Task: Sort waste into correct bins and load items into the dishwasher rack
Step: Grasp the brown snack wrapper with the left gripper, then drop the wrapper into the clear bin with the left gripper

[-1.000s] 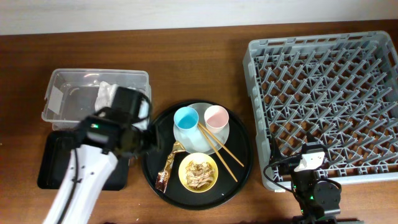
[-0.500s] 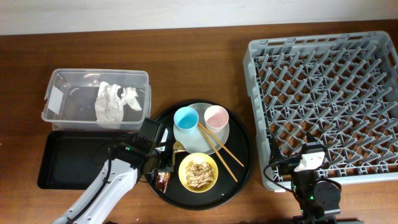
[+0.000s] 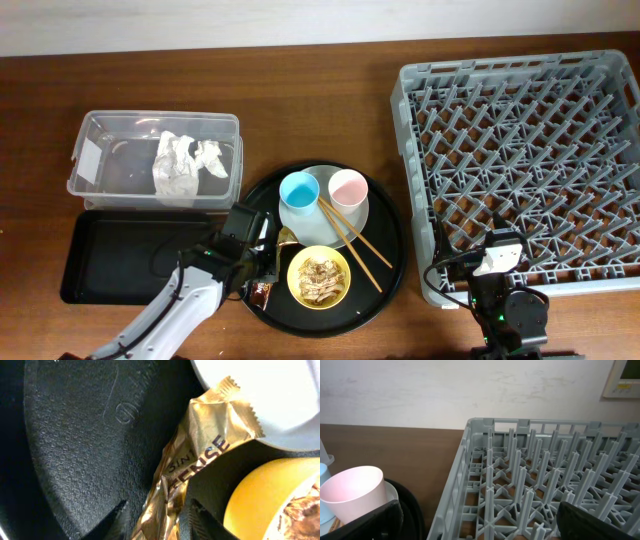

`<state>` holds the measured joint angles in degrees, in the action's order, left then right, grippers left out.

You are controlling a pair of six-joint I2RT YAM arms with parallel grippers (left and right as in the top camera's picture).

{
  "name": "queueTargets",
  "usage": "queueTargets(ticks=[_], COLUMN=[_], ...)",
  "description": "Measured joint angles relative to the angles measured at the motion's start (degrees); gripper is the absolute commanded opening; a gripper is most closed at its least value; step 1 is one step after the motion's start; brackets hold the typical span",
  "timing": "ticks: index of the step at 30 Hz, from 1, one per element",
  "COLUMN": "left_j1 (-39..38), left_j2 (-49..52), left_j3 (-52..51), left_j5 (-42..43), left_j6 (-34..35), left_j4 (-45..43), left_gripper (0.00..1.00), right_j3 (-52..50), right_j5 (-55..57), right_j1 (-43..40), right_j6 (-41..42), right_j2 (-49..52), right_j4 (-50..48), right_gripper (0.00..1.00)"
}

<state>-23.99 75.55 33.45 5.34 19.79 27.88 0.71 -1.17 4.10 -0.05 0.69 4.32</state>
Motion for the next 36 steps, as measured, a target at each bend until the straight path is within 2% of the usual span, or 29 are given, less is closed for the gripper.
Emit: queueTargets(ticks=[5,7,8,15,19,22,26,30,34,36], left_j1=[0.0,0.0,0.0,0.0,0.1,1.4,5.6,9.5,13.1,15.0], left_j2=[0.0,0.0,0.0,-0.1,-3.1,-7.6,-10.5,-7.4,1.0,5.6], left_j3=[-1.3,-1.3,-1.3,-0.5,7.0,15.0,19.0,19.0,19.0,19.0], left_j5=[0.0,0.0,0.0,1.6,1.4,-3.7,-15.0,-20.7,-22.9,-23.2], left_j6=[0.5,0.7,0.7,0.8,0.8,0.8,0.8,0.8,0.8,0.8], left_j4=[-1.0,-1.2,-1.2,0.2,1.9,1.0,-4.7,-7.7,-13.2,-16.9], left_gripper=[0.14,0.02,0.01,0.00,0.00,0.00,0.00,0.00,0.01,0.14], right_j3=[0.0,0.0,0.0,0.0,0.0,0.0,0.0,0.0,0.0,0.0], right_j5=[0.0,0.0,0.0,0.0,0.0,0.0,0.0,0.0,0.0,0.0], right_j1=[0.0,0.0,0.0,0.0,0.0,0.0,0.0,0.0,0.0,0.0], right_j6=[0.0,0.0,0.0,0.0,0.0,0.0,0.1,0.0,0.0,0.0], right_j2=[0.0,0.0,0.0,0.0,0.0,0.0,0.0,0.0,0.0,0.0], right_j4=[0.0,0.0,0.0,0.0,0.0,0.0,0.0,0.0,0.0,0.0], right_gripper=[0.99,0.99,0.99,0.99,0.98,0.99,0.98,0.99,0.99,0.99])
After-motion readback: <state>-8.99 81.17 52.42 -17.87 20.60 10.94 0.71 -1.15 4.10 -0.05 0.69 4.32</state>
